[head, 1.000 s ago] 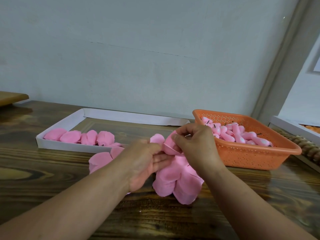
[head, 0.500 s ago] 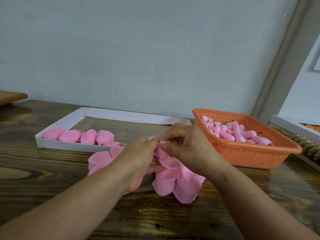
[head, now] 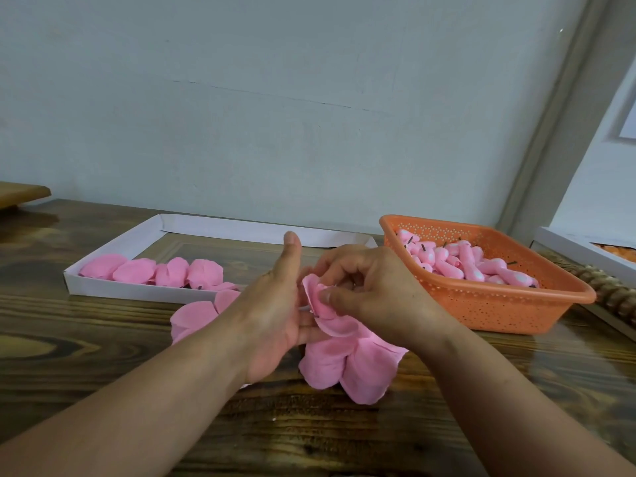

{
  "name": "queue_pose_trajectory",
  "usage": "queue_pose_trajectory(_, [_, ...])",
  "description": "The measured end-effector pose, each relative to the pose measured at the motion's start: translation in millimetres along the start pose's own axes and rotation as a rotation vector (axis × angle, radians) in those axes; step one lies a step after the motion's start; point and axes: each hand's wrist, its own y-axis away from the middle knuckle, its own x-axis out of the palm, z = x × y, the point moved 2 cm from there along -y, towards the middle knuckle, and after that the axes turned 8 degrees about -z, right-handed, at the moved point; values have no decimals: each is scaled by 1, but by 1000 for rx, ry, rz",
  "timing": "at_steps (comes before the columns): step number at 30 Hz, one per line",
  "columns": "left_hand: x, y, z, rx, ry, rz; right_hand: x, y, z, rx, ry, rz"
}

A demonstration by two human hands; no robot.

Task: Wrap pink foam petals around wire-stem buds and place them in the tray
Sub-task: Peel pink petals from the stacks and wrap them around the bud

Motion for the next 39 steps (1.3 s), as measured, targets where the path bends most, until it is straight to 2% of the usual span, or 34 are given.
queue_pose_trajectory(4, [-2, -1, 0, -11, 8, -28, 1, 1, 1, 24, 6, 28])
queue_pose_trajectory(11, [-9, -6, -6, -39, 167, -19, -5, -2, -4, 109, -182, -169])
queue_pose_trajectory(15, [-12, -10, -3, -57, 280, -46, -4, -1, -3, 110, -184, -184])
queue_pose_trajectory(18, [-11, -9, -3, -66, 307, -10, -5, -3, -6, 113, -199, -207])
queue_pose_trajectory(21, [-9, -7, -4, -9, 193, 75, -4, -3, -8, 119, -223, -224])
queue_pose_trajectory(25, [-10, -9, 0, 41, 95, -20, -6, -3, -7, 53, -140, -160])
queue_pose_trajectory(30, [-13, -8, -1, -13, -29, -27, -3, 1, 1, -28, -5, 104])
queue_pose_trajectory(35, [-10, -5, -3, -53, 17, 32, 3, 1, 6, -11, 27, 77])
queue_pose_trajectory(39, [-10, -8, -3, -109, 85, 150, 3, 2, 9, -13, 41, 72])
